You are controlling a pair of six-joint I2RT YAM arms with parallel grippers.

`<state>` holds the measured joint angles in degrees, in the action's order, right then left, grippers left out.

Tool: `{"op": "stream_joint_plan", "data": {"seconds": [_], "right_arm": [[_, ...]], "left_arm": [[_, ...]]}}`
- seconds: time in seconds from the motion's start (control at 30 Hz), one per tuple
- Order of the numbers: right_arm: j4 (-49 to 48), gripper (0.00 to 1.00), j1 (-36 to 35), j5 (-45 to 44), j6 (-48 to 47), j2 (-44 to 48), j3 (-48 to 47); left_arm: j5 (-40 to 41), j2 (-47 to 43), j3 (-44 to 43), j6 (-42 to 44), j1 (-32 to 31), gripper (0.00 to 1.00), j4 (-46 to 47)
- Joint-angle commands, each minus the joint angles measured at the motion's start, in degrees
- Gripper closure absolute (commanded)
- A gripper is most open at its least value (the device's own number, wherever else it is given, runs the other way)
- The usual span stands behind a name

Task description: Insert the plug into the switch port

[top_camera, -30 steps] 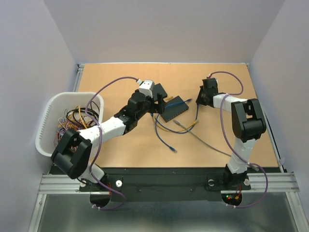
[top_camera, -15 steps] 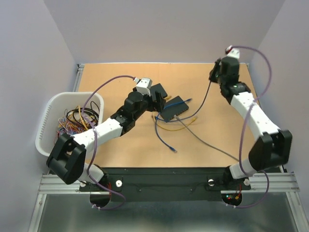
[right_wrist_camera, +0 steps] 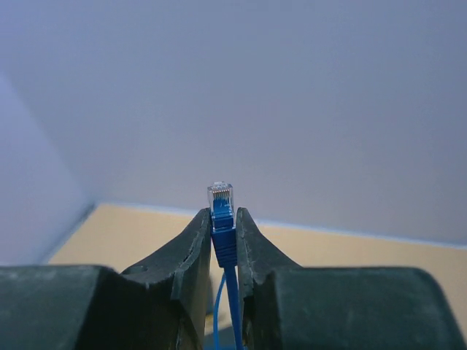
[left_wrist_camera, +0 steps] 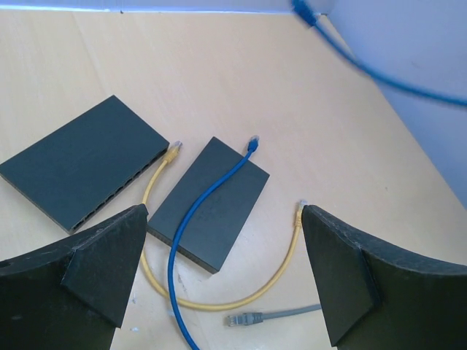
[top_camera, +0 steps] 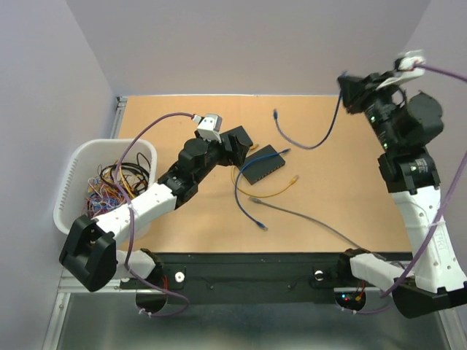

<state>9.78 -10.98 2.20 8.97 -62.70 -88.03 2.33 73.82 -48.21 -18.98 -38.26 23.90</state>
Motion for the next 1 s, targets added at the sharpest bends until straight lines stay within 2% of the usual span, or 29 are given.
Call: {"op": "stream_joint_plan", "data": {"seconds": [0.0,0.1,0.2,0.43,0.6,0.73,0.9,0.97], "right_arm": [[3.59,0.99,-0.35,24.72,-0.71,-0.06,11.88],[1.31,1.00,-0.53,33.02,-0.36,1.78,21.56],[-2.38,1.00,-1.41,36.19,0.61,5.20,28.32],[-7.75,1.00,-3.60,45.86,5.35,6.10,32.21],[-8.11,1.00,-9.84,41.76,3.69,5.39,35.73],[-8.90,1.00,-19.31,34.38,2.81,4.25,37.05],[-8.99,1.00,-24.60,29.28,1.58,-1.01,36.53],[-8.99,0.99,-26.54,26.20,0.88,-2.07,36.09]], "left_arm": [[-1.62,-4.91,1.18,-1.58,-0.41,0.01,1.94],[-3.63,-8.25,2.06,-2.90,-0.41,0.01,1.94],[-5.92,-12.63,4.34,-4.65,-0.41,0.01,3.07],[-8.92,-15.81,6.36,-7.47,-0.41,0.01,4.92],[-11.72,-14.32,9.09,-9.58,-0.41,0.01,10.27],[-17.88,-12.04,11.46,-13.35,-0.59,0.01,14.50],[-17.27,-12.73,13.22,-15.12,-2.25,0.02,15.48],[-16.48,-13.18,13.58,-15.29,-2.61,0.07,14.43]]}}
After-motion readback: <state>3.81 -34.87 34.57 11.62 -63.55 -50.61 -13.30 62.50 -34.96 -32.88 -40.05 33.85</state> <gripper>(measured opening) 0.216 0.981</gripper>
